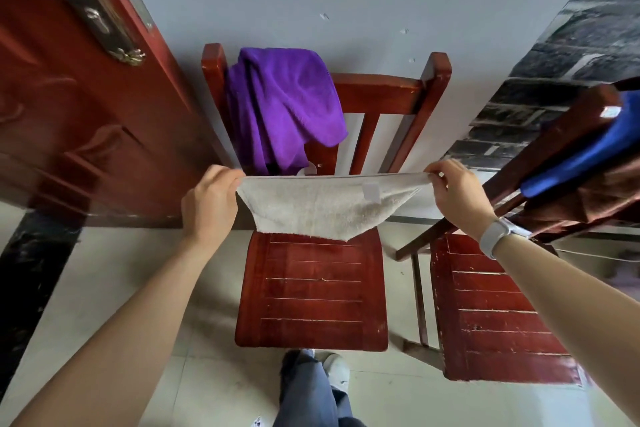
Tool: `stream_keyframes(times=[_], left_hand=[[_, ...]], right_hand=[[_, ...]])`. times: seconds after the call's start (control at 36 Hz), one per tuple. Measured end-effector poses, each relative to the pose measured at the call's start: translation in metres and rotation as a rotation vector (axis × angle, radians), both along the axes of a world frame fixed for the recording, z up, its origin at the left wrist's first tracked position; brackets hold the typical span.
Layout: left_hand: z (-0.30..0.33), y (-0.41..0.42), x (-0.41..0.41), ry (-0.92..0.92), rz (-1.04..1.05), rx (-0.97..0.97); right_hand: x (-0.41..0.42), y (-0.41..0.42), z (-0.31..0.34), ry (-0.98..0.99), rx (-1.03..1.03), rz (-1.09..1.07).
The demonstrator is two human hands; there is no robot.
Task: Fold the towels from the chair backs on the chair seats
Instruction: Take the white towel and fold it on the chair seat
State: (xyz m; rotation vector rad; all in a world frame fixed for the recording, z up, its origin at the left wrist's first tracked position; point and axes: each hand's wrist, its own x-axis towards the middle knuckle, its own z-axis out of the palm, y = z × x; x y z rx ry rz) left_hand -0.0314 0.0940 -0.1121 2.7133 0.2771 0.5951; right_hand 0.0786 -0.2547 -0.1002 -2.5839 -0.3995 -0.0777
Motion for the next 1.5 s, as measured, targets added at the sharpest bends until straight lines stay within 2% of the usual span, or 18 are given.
stream_keyframes(times=[0.25, 0.33, 0.44, 0.56, 0.64, 0.72, 0.86, 0.94, 1.06, 1.11, 1.17, 1.25, 1.5], left_hand=[[-0.021, 0.003, -0.035, -0.037, -0.008, -0.031], [-0.037, -0.004, -0.054, -0.01, 0.013, -0.077], [-0.069, -0.013, -0.095, 0.073, -0.062, -0.067], [-0.112, -0.022, -0.145, 0.289, -0.096, -0.087], [-0.143, -0.029, -0.176, 0.549, -0.127, -0.162], [-0.172, -0.033, -0.193, 0.822, -0.114, -0.195], [-0.208, -0.037, -0.204, 1.014, -0.132, -0.202], [-0.226, -0.038, -0.202, 1.098, -0.085, -0.287], [-0.239, -0.032, -0.191, 1.022, 0.121, -0.584], [-0.24, -0.028, -0.18, 0.907, 0.2, -0.747], [-0.236, -0.025, -0.168, 0.804, 0.209, -0.815], [-0.23, -0.025, -0.15, 0.73, 0.182, -0.757], [-0.188, -0.019, -0.091, 0.359, 0.151, -0.51]], right_hand=[[-0.035, 0.0, -0.011, -0.026, 0.089, -0.019], [-0.059, -0.005, -0.029, 0.002, 0.114, -0.033], [-0.103, -0.02, -0.068, 0.069, 0.083, -0.036], [-0.155, -0.04, -0.119, 0.272, -0.026, -0.022], [-0.186, -0.055, -0.157, 0.539, -0.152, 0.007], [-0.208, -0.06, -0.185, 0.702, -0.263, 0.042], [-0.226, -0.052, -0.219, 0.856, -0.318, 0.022], [-0.228, -0.049, -0.236, 0.897, -0.321, 0.022], [-0.212, -0.04, -0.248, 0.878, -0.174, -0.175], [-0.196, -0.034, -0.25, 0.88, -0.059, -0.318], [-0.18, -0.027, -0.247, 0.873, 0.073, -0.377], [-0.16, -0.017, -0.237, 0.763, 0.196, -0.389], [-0.104, 0.003, -0.197, 0.445, 0.244, -0.399]])
